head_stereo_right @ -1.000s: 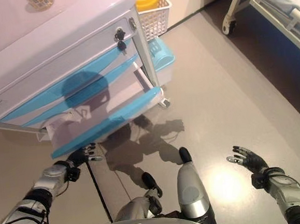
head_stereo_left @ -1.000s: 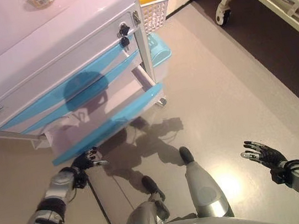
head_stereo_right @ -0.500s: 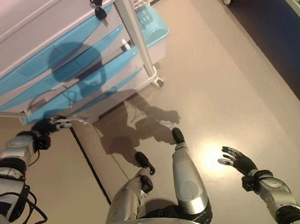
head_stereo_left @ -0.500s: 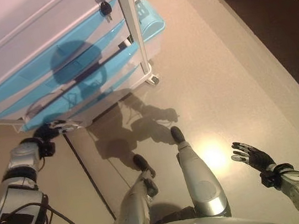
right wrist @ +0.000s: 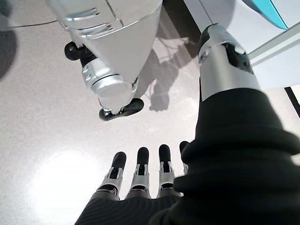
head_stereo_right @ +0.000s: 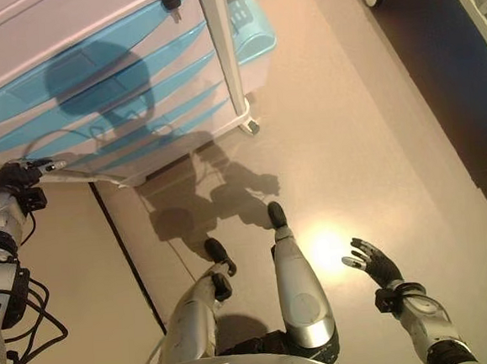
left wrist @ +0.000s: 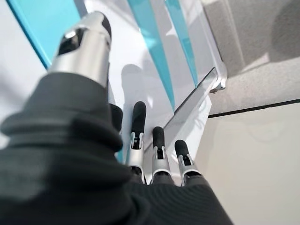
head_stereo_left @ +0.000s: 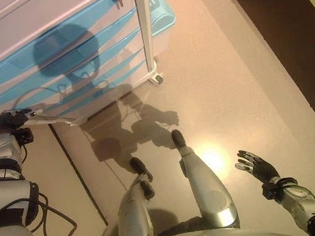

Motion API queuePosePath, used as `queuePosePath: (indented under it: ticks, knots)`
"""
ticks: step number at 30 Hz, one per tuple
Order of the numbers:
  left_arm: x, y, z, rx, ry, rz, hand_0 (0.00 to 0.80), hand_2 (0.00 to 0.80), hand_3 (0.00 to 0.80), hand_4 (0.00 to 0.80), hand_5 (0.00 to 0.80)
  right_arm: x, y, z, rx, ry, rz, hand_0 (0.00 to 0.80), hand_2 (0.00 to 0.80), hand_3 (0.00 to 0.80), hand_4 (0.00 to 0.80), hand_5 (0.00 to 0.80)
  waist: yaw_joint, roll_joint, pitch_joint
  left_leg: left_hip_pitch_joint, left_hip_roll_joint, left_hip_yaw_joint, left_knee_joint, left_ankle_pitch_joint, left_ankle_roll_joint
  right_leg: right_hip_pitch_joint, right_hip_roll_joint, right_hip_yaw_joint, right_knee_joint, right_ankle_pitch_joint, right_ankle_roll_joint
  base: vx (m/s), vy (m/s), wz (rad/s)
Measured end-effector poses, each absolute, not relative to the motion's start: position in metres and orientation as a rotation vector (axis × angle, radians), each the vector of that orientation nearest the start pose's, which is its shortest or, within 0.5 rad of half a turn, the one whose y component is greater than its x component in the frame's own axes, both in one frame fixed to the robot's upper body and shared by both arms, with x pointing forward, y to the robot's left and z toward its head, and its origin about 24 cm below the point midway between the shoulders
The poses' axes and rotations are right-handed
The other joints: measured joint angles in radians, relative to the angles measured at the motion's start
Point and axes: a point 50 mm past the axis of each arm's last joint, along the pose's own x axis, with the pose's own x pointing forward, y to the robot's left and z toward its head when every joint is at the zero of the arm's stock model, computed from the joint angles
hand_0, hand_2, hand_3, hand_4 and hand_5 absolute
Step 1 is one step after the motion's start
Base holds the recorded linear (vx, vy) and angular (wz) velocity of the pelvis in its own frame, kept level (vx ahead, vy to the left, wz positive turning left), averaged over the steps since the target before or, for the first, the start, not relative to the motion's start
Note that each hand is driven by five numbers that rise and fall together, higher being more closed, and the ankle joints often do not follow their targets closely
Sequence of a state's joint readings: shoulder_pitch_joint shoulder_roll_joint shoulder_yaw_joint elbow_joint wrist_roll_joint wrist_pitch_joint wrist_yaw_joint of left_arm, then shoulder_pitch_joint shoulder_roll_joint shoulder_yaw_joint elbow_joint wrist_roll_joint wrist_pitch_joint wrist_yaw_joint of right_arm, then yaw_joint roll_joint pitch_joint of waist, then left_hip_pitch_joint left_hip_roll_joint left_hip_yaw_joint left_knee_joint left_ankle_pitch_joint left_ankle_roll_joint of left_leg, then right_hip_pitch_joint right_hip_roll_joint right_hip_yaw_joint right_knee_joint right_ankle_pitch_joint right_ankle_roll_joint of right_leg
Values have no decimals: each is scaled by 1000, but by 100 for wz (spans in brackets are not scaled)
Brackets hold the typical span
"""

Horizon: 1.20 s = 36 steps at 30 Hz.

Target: Open the drawer and pick up the medicine

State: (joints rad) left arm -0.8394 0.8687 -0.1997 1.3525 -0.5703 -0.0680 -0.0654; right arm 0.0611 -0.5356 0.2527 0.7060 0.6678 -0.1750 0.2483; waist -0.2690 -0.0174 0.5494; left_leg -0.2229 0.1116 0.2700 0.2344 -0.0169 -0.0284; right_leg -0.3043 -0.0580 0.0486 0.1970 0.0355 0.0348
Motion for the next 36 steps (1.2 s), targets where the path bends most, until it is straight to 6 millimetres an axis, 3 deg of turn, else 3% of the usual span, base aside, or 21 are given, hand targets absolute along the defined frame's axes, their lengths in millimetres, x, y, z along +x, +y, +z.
queuePosePath:
  ticks: [4, 8, 15, 20, 24, 27, 32, 36]
  knots:
    - [316, 402, 124, 138, 256, 444, 0, 0, 0, 0, 0, 175, -271, -79, 105, 595, 26, 0, 0, 0, 0, 0, 6, -5, 0, 4, 6, -15, 5, -7, -9, 25, 2, -17, -21, 5, -1, 4, -86, 11]
    - [320, 380, 105, 126, 301, 211, 0, 0, 0, 0, 0, 168, -272, -87, 116, 655, 6, 0, 0, 0, 0, 0, 28, -6, 0, 39, 6, -19, -8, -6, -8, 72, 2, -29, -51, 12, -3, -25, -102, 5]
    - [304, 317, 26, -18, 490, -153, 0, 0, 0, 0, 0, 175, -262, -93, 57, 735, 39, 0, 0, 0, 0, 0, 60, -10, -3, 148, -12, -26, -106, 24, -9, 171, -3, -40, -111, 17, -1, 43, -113, 4]
    - [269, 275, -34, -170, 633, -288, 0, 0, 0, 0, 0, 185, -261, -90, -31, 752, 25, 0, 0, 0, 0, 0, 101, -11, -48, 195, -13, -45, -180, 56, -17, 213, 2, -70, -148, 20, -5, 69, -122, 14]
    - [220, 248, -82, -317, 763, -311, 0, 0, 0, 0, 0, 185, -255, -91, -66, 778, 29, 0, 0, 0, 0, 0, 119, -13, -146, 228, -18, -70, -216, 63, -21, 262, 3, -91, -192, 19, -5, 55, -100, 16]
    - [183, 234, -107, -427, 836, -299, 0, 0, 0, 0, 0, 186, -245, -92, -51, 791, 61, 0, 0, 0, 0, 0, 132, -13, -208, 264, -22, -81, -243, 64, -22, 301, 1, -99, -218, 18, -4, 57, -56, 9]
    - [142, 223, -126, -547, 899, -274, 0, 0, 0, 0, 0, 168, -231, -105, 0, 887, 134, 0, 0, 0, 0, 0, 167, 0, -286, 268, -27, -114, -267, 76, -22, 322, -1, -127, -237, 13, 3, 60, -26, 21]
    - [125, 212, -133, -684, 912, -249, 0, 0, 0, 0, 0, 144, -223, -122, 65, 1000, 174, 0, 0, 0, 0, 0, 199, 23, -323, 288, -28, -141, -288, 86, -25, 363, -2, -158, -264, 12, 4, 44, 7, 20]
